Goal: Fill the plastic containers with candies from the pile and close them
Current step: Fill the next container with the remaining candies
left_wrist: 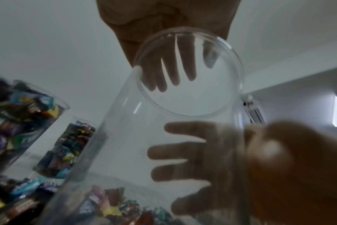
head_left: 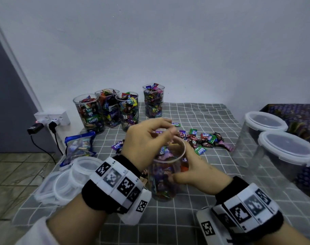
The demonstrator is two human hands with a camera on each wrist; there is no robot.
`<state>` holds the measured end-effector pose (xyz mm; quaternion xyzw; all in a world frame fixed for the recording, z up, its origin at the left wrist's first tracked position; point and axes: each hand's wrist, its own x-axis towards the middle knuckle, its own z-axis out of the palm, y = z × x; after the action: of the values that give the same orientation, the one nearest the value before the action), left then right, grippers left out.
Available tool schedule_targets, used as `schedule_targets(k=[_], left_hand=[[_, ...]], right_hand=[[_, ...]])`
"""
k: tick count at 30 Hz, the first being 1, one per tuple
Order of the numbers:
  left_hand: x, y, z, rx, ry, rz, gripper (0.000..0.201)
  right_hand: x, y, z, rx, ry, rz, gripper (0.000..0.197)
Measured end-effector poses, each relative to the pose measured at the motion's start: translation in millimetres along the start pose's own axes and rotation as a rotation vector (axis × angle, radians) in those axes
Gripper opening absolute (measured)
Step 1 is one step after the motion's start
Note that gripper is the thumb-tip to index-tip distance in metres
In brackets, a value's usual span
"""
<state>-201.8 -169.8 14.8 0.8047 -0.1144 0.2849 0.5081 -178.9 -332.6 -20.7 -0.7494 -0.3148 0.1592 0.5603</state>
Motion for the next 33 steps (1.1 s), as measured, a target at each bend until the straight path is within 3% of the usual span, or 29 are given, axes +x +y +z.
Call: schedule_targets(k=[1,3,7,11,15,19,24,28,33], left_hand=[[3.0,-0.7,-2.8,-0.043,0.052,-0.032,0.006],[12.5,-6.6,-10.9,-0.074,0.164,-0.113,0.014],[38.3,-32.6,-27.0,-0.034,0.204,-0.343,0.014],[64.8,-68.2,-29.5,0.195,0.03,-0.461,0.01],[84.5,-102.7,-20.3,0.391,-0.251,-0.609,0.03],[93.9,-122.3,-4.5,0.55,-0.499,-0.646,0.05],[112.3,-136.1,11.4,0.613,-0.612,-0.635,0.058],[126.0,-143.6,23.8,0.644,-0.679,-0.635,0.061],[139.3,-158.3,37.3,0.758,-0.759,-0.625,0.066]], right_hand=[[-0.3,-1.9,-3.4,-0.036,-0.038,0.017,0.084],[1.9,0.9,-12.9,-0.174,-0.048,0.092,0.084],[22.7,20.2,-40.8,-0.352,0.297,0.299,0.076],[55.5,31.2,-73.5,-0.055,0.593,0.49,0.075],[88.9,49.8,-105.2,-0.131,0.719,0.698,0.075],[106.5,70.7,-116.8,-0.312,0.626,0.817,0.049],[113.8,85.8,-125.2,-0.726,0.306,0.858,0.035],[126.6,93.5,-121.6,-0.813,0.163,0.885,0.051],[163.4,87.4,-110.5,-0.936,0.051,0.731,0.039]])
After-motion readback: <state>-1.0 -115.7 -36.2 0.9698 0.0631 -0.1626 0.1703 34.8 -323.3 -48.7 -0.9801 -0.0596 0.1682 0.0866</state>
